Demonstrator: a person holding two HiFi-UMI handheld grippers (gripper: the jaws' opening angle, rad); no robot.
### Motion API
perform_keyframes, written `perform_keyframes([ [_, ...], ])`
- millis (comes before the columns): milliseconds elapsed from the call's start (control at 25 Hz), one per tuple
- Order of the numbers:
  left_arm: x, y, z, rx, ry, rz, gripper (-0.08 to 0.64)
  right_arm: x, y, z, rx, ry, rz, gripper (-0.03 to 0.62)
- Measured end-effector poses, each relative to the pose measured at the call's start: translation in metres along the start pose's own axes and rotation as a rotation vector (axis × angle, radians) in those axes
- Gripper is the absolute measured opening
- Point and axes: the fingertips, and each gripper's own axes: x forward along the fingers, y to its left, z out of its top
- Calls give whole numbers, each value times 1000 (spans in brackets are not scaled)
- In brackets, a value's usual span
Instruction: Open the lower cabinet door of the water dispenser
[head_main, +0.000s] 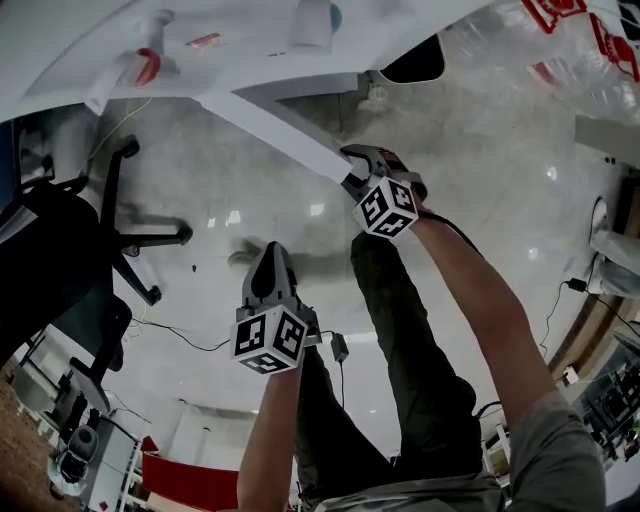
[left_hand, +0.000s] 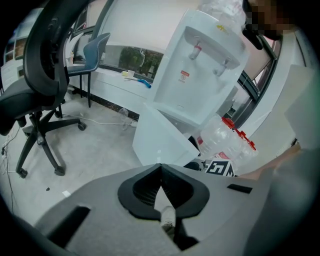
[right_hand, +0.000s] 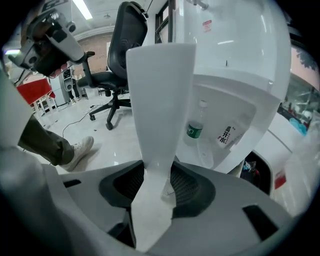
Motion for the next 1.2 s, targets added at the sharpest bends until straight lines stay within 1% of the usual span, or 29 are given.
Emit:
perform_keyframes([
  [160,-6,25,-6,-8,11,-5,8,4,17,5,58,15,-39,170],
  [440,-22,81,-6,-9,31,-3,8,13,44,17,146,44,-110,170],
  [680,-35,118,-3,-4,41,-9,8,21,67,29,218,52,-162,170],
  [1200,-49,165,-8,-19,68,-21,8,44,108,59,370,74,-283,169],
])
